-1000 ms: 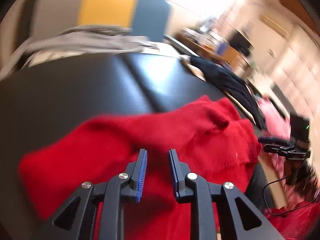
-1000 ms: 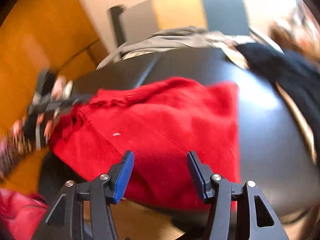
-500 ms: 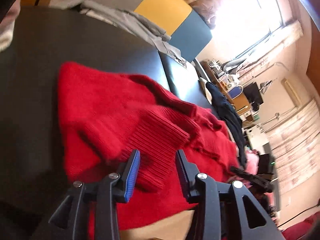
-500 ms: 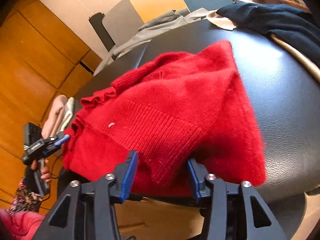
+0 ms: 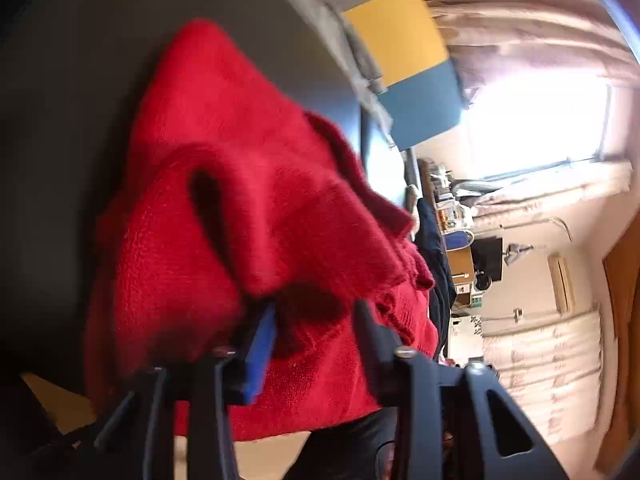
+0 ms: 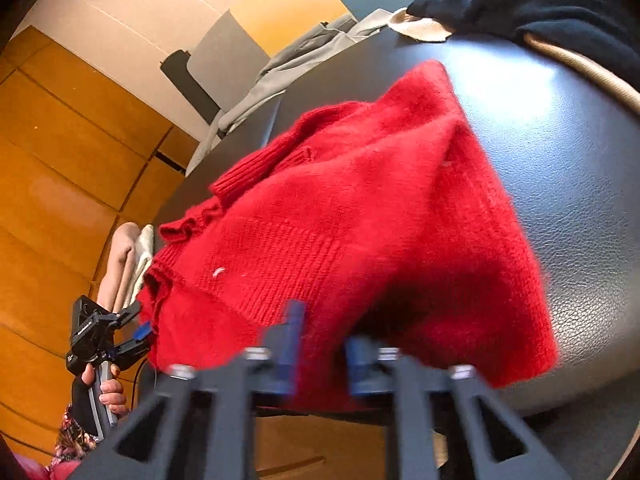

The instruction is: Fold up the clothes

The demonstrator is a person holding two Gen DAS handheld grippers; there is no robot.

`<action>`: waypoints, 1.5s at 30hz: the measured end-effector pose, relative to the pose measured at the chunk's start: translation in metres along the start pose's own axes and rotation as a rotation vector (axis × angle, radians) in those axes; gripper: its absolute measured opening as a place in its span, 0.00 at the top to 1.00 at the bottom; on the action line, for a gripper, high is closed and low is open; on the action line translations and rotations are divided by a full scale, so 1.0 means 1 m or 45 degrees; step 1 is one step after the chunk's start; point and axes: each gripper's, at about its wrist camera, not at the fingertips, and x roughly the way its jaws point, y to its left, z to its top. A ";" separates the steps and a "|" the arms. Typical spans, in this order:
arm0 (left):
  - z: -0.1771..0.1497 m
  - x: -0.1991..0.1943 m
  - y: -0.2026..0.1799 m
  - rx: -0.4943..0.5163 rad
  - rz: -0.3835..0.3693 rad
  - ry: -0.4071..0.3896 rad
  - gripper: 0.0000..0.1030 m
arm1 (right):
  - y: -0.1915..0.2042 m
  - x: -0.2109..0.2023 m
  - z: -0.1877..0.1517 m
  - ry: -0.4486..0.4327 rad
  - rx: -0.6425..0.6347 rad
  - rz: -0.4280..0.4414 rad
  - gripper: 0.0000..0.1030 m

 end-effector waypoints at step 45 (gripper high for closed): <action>-0.005 0.002 0.014 -0.199 -0.158 -0.070 0.93 | -0.009 -0.026 -0.005 -0.061 0.162 0.273 0.91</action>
